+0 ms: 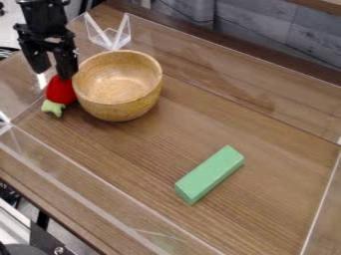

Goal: Move the red fruit to the right

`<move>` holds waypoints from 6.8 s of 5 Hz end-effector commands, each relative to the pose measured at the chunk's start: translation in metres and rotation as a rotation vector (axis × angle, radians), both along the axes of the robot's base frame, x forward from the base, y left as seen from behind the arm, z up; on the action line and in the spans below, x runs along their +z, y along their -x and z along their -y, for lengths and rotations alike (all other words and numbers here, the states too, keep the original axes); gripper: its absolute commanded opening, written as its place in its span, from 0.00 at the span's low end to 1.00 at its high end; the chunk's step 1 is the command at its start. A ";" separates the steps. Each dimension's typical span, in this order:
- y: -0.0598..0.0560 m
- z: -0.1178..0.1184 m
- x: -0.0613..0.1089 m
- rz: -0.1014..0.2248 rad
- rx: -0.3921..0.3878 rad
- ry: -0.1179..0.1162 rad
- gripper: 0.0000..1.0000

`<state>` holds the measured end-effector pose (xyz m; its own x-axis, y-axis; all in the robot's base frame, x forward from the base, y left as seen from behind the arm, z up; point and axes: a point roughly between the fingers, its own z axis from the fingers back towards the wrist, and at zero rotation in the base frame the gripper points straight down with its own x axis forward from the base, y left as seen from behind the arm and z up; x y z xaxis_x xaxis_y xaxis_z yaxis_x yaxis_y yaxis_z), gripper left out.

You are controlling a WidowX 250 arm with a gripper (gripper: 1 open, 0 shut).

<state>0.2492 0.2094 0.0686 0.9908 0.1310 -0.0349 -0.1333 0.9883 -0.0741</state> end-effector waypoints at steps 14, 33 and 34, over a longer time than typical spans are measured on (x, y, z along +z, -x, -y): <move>-0.002 -0.006 -0.042 -0.084 0.279 -0.037 1.00; -0.034 0.244 0.039 -0.046 -0.134 0.149 0.00; -0.038 0.246 0.033 -0.039 -0.113 0.147 0.00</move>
<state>0.2822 -0.0360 0.0882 0.9911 0.0018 -0.1328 -0.0304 0.9765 -0.2134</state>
